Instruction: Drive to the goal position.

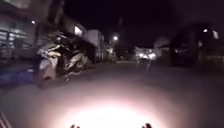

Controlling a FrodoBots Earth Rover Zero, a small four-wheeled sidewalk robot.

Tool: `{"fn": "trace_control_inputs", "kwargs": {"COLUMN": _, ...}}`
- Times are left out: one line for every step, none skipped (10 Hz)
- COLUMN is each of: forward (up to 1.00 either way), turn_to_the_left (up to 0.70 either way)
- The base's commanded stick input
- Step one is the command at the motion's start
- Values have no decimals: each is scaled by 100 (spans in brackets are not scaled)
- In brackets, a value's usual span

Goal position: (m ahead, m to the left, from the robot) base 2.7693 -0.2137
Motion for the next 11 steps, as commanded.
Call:
{"fn": "trace_control_inputs", "kwargs": {"forward": 85, "turn_to_the_left": 0}}
{"fn": "trace_control_inputs", "kwargs": {"forward": 85, "turn_to_the_left": -21}}
{"fn": "trace_control_inputs", "kwargs": {"forward": 85, "turn_to_the_left": -34}}
{"fn": "trace_control_inputs", "kwargs": {"forward": 85, "turn_to_the_left": -26}}
{"fn": "trace_control_inputs", "kwargs": {"forward": 85, "turn_to_the_left": -9}}
{"fn": "trace_control_inputs", "kwargs": {"forward": 85, "turn_to_the_left": -12}}
{"fn": "trace_control_inputs", "kwargs": {"forward": 85, "turn_to_the_left": -34}}
{"fn": "trace_control_inputs", "kwargs": {"forward": 85, "turn_to_the_left": -34}}
{"fn": "trace_control_inputs", "kwargs": {"forward": 85, "turn_to_the_left": -34}}
{"fn": "trace_control_inputs", "kwargs": {"forward": 85, "turn_to_the_left": -24}}
{"fn": "trace_control_inputs", "kwargs": {"forward": 85, "turn_to_the_left": -8}}
